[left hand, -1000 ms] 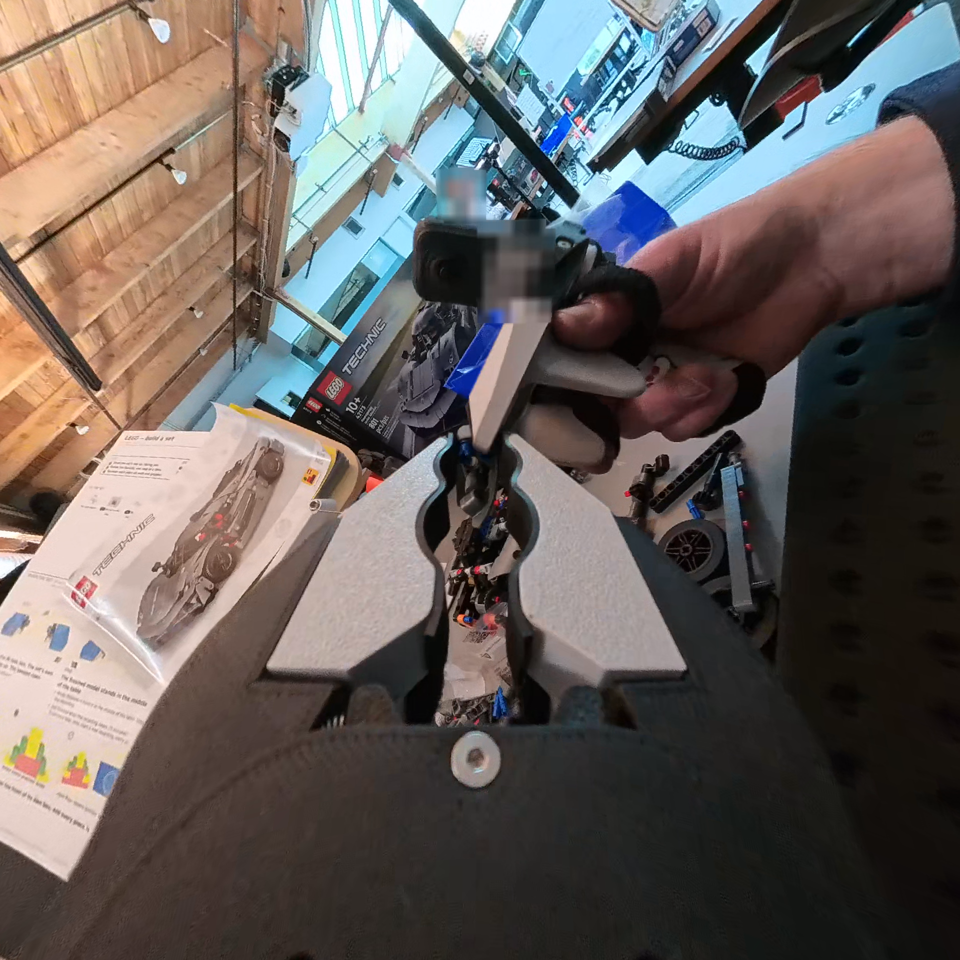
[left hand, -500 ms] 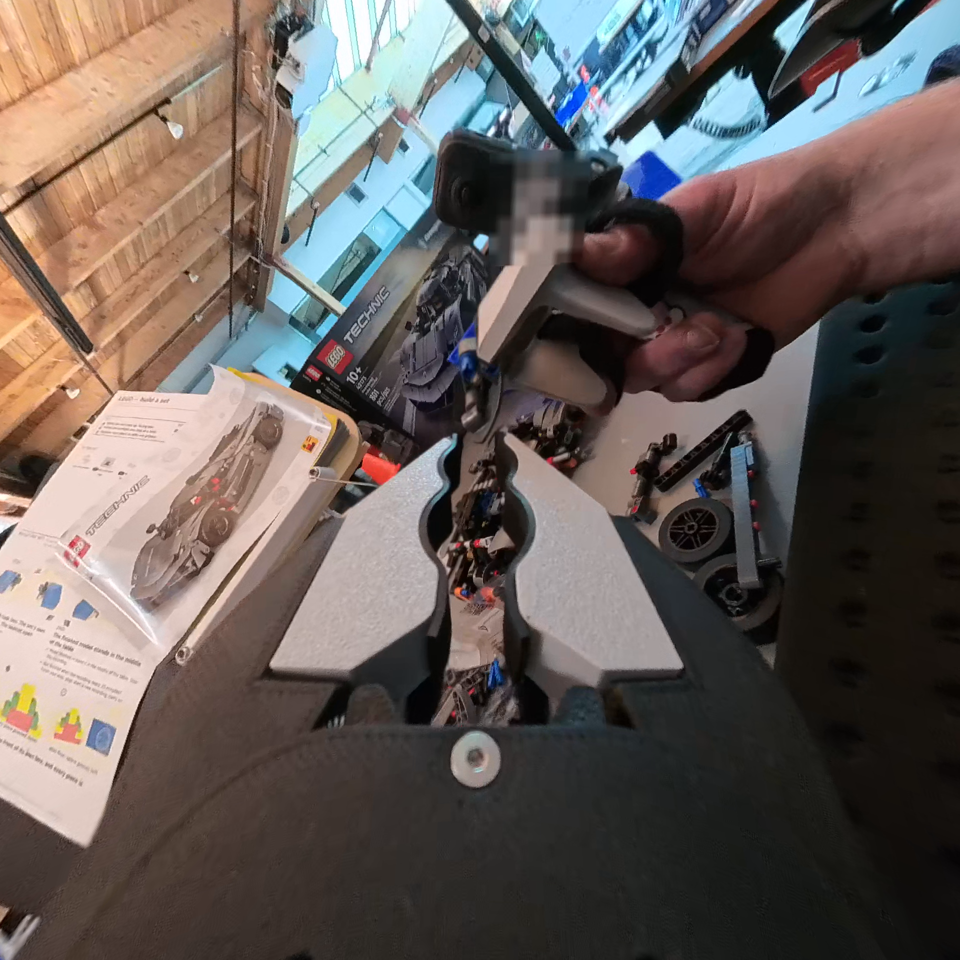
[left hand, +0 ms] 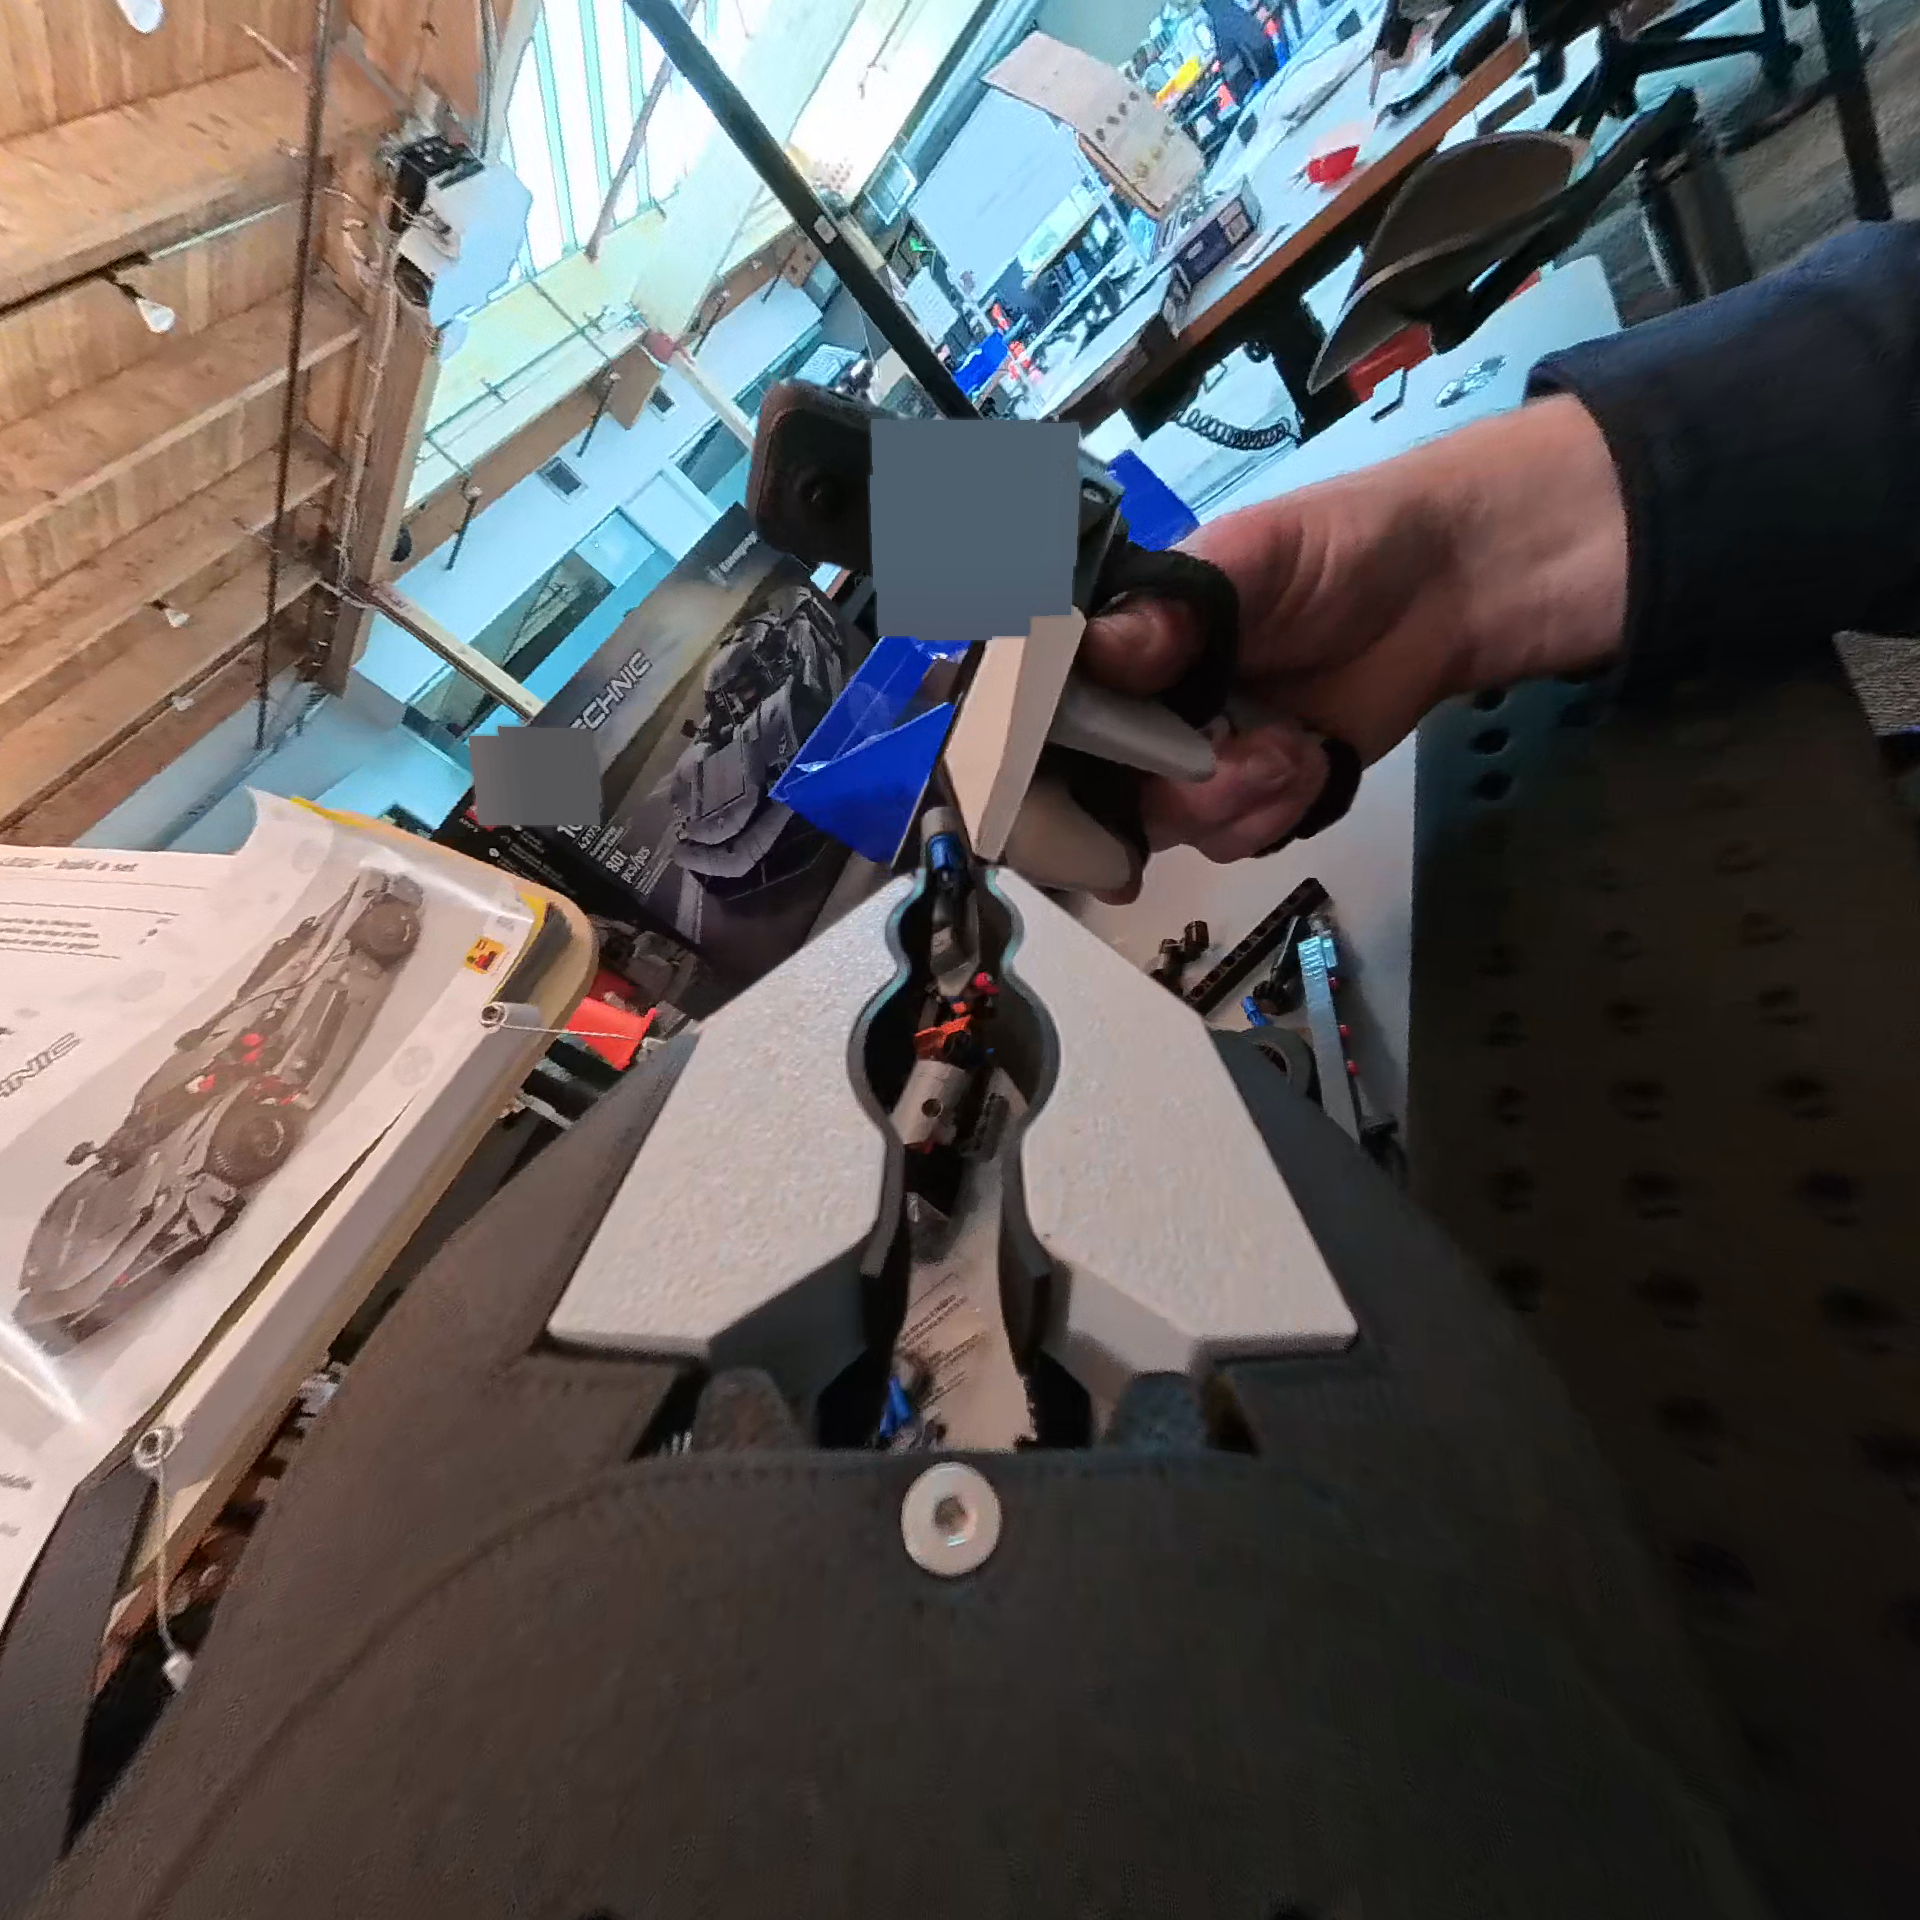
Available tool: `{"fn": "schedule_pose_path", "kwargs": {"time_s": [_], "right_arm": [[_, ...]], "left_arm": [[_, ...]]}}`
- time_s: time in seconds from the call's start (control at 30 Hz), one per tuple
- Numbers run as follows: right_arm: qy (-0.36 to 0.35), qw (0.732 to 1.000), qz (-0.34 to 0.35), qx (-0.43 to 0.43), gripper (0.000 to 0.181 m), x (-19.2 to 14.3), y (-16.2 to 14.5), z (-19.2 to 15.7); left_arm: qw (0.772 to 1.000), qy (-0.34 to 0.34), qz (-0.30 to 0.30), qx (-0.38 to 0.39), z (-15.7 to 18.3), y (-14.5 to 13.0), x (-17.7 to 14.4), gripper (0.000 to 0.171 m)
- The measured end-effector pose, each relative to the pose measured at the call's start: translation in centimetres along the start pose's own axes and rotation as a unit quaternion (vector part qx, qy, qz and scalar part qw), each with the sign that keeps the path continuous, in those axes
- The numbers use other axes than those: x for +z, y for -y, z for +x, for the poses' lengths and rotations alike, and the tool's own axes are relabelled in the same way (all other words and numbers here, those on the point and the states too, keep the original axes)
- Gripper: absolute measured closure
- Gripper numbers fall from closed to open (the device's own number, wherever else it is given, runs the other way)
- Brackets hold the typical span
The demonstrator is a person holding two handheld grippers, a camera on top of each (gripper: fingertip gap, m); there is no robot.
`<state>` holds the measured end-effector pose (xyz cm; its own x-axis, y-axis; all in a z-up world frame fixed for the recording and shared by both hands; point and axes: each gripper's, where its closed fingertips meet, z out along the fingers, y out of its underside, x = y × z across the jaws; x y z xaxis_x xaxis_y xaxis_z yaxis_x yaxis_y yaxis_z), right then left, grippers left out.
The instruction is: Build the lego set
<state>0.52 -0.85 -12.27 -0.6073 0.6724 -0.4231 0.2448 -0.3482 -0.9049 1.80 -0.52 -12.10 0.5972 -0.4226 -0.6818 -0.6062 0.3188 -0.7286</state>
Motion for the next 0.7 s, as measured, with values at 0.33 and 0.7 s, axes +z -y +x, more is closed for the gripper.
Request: {"fn": "schedule_pose_path", "kwargs": {"time_s": [0.33,0.7], "right_arm": [[0.057,0.996,-0.032,0.054,0.157,0.3,-1.3,-0.9],[0.07,0.995,-0.03,0.07,0.157,0.5,-1.4,-1.0]], "left_arm": [[0.999,-0.038,0.008,0.007,1.2,0.2,-0.5,0.167],[0.998,-0.048,0.026,-0.01,1.3,0.7,-1.0,0.171]]}}
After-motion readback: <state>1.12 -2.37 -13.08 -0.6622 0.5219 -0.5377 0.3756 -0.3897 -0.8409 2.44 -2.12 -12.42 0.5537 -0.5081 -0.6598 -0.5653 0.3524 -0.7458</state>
